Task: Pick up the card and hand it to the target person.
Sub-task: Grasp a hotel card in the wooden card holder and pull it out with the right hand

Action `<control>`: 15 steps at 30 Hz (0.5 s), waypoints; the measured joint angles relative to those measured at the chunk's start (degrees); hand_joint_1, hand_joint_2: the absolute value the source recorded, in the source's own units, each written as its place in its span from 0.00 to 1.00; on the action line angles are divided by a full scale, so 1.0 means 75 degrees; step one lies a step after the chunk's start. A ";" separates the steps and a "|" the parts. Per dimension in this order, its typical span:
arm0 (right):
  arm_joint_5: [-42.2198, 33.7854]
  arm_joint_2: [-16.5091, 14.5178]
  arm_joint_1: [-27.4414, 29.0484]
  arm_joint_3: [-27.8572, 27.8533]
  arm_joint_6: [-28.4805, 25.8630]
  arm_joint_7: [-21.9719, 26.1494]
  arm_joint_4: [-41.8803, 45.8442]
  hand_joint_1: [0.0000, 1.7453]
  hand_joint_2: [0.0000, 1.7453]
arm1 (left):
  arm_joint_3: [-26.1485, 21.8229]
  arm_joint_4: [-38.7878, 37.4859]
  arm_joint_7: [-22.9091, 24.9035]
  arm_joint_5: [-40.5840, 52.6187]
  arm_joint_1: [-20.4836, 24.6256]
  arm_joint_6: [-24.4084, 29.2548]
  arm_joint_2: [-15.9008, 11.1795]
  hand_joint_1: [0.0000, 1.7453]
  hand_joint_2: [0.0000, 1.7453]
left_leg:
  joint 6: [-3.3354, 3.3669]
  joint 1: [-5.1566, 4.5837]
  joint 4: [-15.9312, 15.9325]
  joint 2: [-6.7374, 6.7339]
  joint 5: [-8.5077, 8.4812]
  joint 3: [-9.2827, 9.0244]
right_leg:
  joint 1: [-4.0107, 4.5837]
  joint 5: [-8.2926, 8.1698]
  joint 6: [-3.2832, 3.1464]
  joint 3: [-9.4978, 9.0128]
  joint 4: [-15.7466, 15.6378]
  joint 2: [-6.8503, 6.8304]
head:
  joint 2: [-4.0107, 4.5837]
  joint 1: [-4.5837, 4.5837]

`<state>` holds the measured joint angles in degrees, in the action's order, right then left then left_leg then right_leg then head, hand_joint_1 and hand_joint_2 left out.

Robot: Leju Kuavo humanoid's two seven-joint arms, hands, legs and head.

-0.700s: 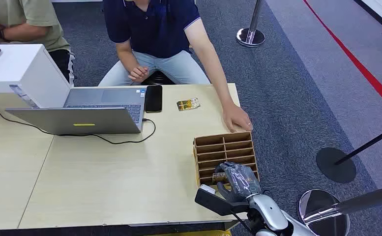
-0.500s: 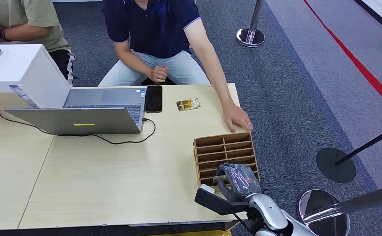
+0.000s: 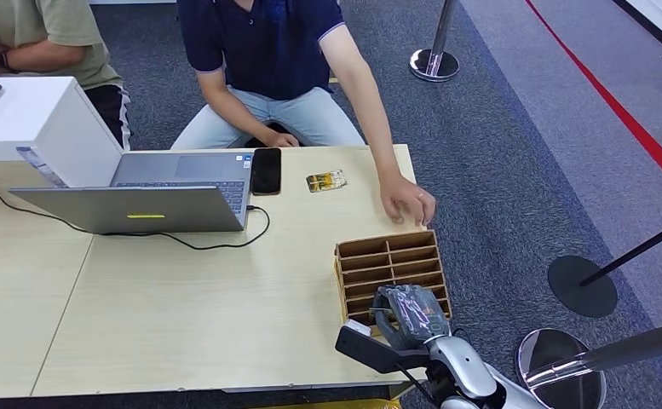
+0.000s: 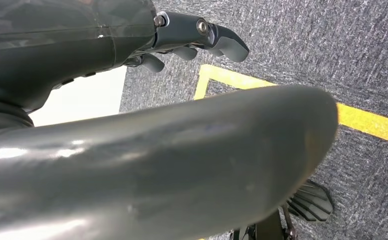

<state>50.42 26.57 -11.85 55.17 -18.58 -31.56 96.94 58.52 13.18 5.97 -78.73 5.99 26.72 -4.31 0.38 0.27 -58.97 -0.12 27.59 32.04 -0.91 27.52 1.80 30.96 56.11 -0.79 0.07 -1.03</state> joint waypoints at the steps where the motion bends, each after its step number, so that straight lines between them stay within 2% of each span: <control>1: 0.0000 -0.0001 0.0000 0.0000 0.0000 0.0000 0.0000 0.95 1.00 | -0.0001 0.0000 0.0000 0.0000 0.0000 0.0001 0.0000 0.00 1.00 | 0.0000 0.0000 0.0000 0.0000 0.0000 0.0000 | 0.0000 0.0000 0.0000 0.0000 0.0000 0.0000 | 0.0000 0.0000; 15: 0.0004 -0.0002 0.0000 0.0000 -0.0007 0.0000 0.0000 0.95 1.00 | -0.0002 0.0000 -0.0003 0.0000 0.0000 0.0002 0.0000 0.00 1.00 | 0.0000 0.0000 0.0000 0.0000 0.0000 0.0000 | 0.0000 0.0000 0.0000 0.0000 0.0000 0.0000 | 0.0000 0.0000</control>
<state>50.46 26.56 -11.85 55.17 -18.63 -31.56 96.94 58.51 13.18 5.94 -78.73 5.99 26.73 -4.31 0.38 0.27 -58.97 -0.12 27.59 32.04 -0.91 27.52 1.80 30.96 56.11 -0.80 0.07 -1.03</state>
